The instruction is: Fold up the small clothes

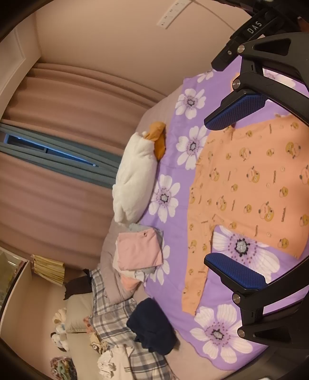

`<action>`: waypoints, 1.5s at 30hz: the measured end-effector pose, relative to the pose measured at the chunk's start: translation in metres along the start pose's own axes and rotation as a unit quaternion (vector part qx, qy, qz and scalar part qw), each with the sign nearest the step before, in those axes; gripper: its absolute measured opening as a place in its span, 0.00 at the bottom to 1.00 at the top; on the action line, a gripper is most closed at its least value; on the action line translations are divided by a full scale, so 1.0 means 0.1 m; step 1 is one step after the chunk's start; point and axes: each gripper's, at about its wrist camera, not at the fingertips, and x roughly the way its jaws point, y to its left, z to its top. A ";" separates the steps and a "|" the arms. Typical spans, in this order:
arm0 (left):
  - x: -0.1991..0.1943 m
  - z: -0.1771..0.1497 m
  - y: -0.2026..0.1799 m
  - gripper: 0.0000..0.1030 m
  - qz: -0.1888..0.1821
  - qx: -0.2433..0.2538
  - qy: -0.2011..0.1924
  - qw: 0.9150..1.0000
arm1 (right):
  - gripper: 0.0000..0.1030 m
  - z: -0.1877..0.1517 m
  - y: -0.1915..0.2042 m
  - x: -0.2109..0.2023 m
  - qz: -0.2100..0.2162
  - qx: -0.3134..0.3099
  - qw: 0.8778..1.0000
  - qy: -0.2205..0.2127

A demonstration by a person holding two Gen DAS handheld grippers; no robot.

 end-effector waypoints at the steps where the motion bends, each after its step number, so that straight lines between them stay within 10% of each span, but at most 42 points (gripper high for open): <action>1: 0.00 0.00 0.00 0.99 0.000 0.000 0.000 1.000 | 0.98 0.00 0.00 0.00 0.001 0.000 1.000 0.000; 35: 0.60 0.04 0.05 0.99 0.019 -0.016 0.015 1.000 | 0.98 0.13 -0.68 0.23 -0.049 0.092 0.995 -0.008; 40: 1.22 0.00 0.42 0.99 -0.058 -0.100 0.015 0.993 | 0.97 0.26 -1.28 0.45 -0.086 0.133 0.987 -0.025; 45: 1.95 -0.29 1.06 0.90 -0.060 -0.260 0.062 0.962 | 0.92 0.34 -2.33 0.63 -0.142 0.227 0.962 -0.048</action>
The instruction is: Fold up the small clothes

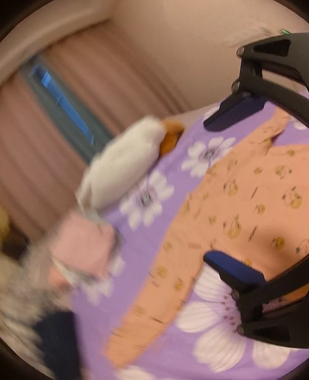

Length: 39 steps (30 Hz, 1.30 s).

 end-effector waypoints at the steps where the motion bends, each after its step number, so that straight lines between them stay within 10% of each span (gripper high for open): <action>1: 0.10 0.01 0.11 0.90 0.027 -0.017 0.013 0.999 | 0.92 0.10 -0.19 0.09 0.000 0.024 1.000 -0.004; 4: 0.33 0.03 0.32 0.90 0.058 -0.022 0.047 0.997 | 0.93 0.31 -0.87 0.28 -0.032 0.132 0.990 -0.045; 10: 0.46 -0.06 0.46 0.90 0.105 0.018 0.065 0.992 | 0.94 0.34 -1.67 0.68 -0.130 0.195 0.972 0.012; 14: 0.88 -0.23 0.50 0.90 0.018 0.027 0.185 0.982 | 0.93 0.25 -1.78 0.96 -0.156 0.156 0.974 0.059; 16: 1.12 -0.35 0.57 0.89 0.033 0.014 0.238 0.971 | 0.91 0.29 -1.84 1.03 -0.140 0.141 0.978 0.058; 23: 1.16 -0.34 0.74 0.87 0.011 -0.090 0.176 0.980 | 0.48 0.41 -2.21 0.97 -0.092 0.180 0.977 0.066; 29: 1.12 -0.34 0.71 0.57 0.057 -0.053 0.181 0.980 | 0.42 0.27 -2.13 1.15 -0.009 0.187 0.975 0.122; 33: 1.12 -0.31 0.83 0.55 0.042 -0.091 0.175 0.980 | 0.33 0.11 -1.91 1.34 0.025 0.179 0.971 0.155; 35: 1.13 -0.30 0.84 0.55 0.040 -0.094 0.174 0.979 | 0.11 0.06 -1.81 1.47 0.004 0.164 0.972 0.165; 39: 1.16 -0.30 0.78 0.55 0.055 -0.074 0.174 0.980 | 0.08 0.05 -1.79 1.56 -0.006 0.185 0.971 0.154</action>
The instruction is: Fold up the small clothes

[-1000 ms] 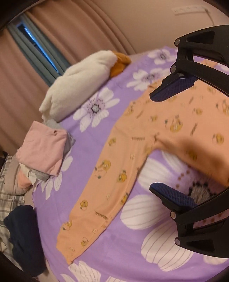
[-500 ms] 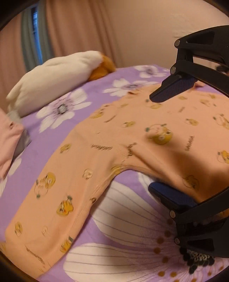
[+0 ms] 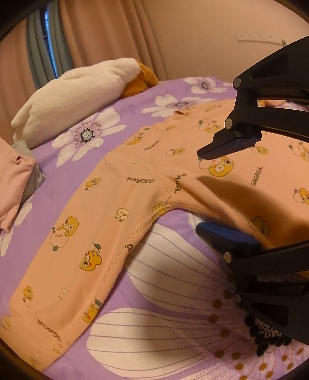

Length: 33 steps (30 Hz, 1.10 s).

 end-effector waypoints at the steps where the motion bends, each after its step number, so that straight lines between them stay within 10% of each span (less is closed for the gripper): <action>1: 0.01 0.00 -0.02 0.55 0.006 0.006 -0.001 1.000 | 0.08 -0.01 0.04 -0.03 -0.007 0.002 1.000 -0.007; 6: 0.03 -0.01 -0.14 0.52 0.041 0.025 -0.015 0.999 | 0.08 -0.14 0.64 -0.16 -0.037 -0.111 0.993 -0.024; 12: 0.08 -0.05 -0.25 0.42 0.097 0.063 -0.028 0.993 | 0.07 -0.96 2.08 -0.02 0.081 -0.218 0.972 0.027; 21: -0.02 0.08 0.02 0.42 0.024 -0.021 0.002 0.999 | 0.11 -3.46 3.34 0.99 0.099 -0.426 0.872 0.220; 26: -0.14 0.00 -0.40 0.42 0.087 0.071 -0.006 0.994 | 0.40 -3.33 3.26 0.80 0.096 -0.458 0.865 0.179; 33: -0.39 -0.27 -0.84 0.52 -0.098 0.109 0.031 0.989 | 0.52 -2.65 2.70 0.03 0.045 -0.445 0.894 0.018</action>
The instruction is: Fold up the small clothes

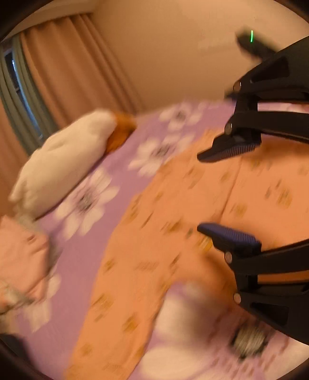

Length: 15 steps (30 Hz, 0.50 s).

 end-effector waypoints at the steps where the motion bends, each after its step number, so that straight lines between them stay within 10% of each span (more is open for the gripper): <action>1: 0.13 -0.03 0.02 0.52 -0.011 -0.005 0.033 0.999 | 0.52 -0.03 -0.08 0.02 -0.010 0.012 1.000 0.003; 7: 0.88 -0.18 0.32 0.52 0.028 -0.096 0.124 0.987 | 0.50 -0.26 -0.74 0.31 -0.080 0.106 0.989 0.065; 13: 1.13 0.01 0.33 0.52 -0.021 -0.119 0.086 0.989 | 0.52 -0.27 -0.85 0.16 -0.062 0.134 0.988 0.036; 15: 1.22 0.03 0.30 0.32 0.005 -0.097 0.093 0.991 | 0.52 -0.28 -0.84 0.21 -0.057 0.131 0.989 0.043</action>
